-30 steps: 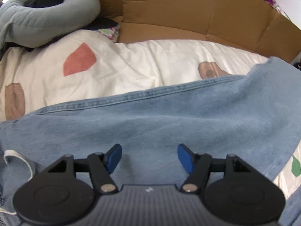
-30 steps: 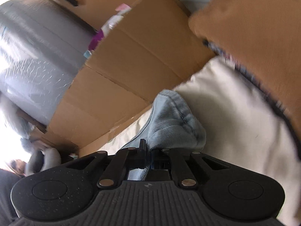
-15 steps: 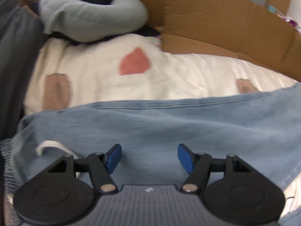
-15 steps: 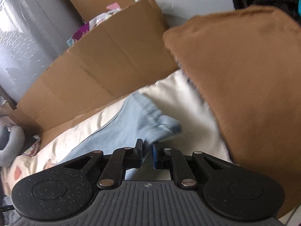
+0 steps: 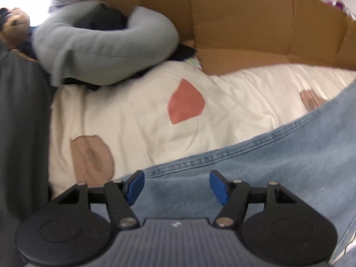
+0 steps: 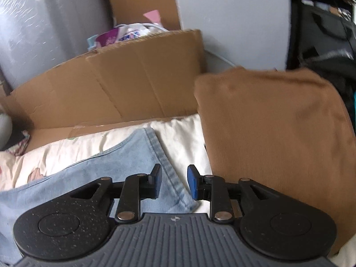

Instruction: Fold clothes

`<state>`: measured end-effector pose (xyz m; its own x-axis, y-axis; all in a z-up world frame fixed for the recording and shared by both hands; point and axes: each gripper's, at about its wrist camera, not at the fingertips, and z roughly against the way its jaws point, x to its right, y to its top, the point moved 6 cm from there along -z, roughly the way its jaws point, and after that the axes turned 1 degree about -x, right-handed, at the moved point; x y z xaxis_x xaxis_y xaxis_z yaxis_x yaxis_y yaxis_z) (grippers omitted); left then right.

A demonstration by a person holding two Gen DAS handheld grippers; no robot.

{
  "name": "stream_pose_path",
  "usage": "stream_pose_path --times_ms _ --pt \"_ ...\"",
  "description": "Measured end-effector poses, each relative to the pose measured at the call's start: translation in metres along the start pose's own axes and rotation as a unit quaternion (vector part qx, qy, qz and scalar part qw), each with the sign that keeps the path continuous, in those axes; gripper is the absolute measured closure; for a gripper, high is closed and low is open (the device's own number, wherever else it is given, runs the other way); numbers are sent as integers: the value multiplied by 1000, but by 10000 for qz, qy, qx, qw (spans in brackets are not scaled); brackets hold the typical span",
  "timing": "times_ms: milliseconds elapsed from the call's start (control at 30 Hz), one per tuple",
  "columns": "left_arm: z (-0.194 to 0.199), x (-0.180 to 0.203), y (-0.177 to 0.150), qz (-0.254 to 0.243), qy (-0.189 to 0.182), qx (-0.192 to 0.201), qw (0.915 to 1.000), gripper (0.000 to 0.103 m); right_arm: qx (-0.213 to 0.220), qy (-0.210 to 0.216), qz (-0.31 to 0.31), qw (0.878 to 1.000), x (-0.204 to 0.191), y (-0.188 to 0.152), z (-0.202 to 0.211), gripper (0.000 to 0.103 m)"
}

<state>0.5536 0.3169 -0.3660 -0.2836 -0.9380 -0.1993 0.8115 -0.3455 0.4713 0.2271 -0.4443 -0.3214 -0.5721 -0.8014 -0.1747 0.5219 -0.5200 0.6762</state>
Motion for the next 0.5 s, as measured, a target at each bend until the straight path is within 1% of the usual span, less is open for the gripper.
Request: stream_pose_path --times_ms 67,167,367,433,500 --pt "-7 8 6 -407 -22 -93 9991 37 -33 34 195 9998 -6 11 -1 66" --pt "-17 18 16 -963 -57 -184 9952 37 -117 78 551 9984 -16 25 -8 64" --pt "-31 28 26 -1373 -460 -376 9887 37 -416 160 1355 9898 -46 38 -44 62" --pt "-38 27 24 -1488 -422 -508 9867 37 -519 150 1553 9864 -53 39 -60 62" --pt "-41 27 21 -1650 -377 -549 9840 37 -569 137 1709 9835 -58 40 -78 61"
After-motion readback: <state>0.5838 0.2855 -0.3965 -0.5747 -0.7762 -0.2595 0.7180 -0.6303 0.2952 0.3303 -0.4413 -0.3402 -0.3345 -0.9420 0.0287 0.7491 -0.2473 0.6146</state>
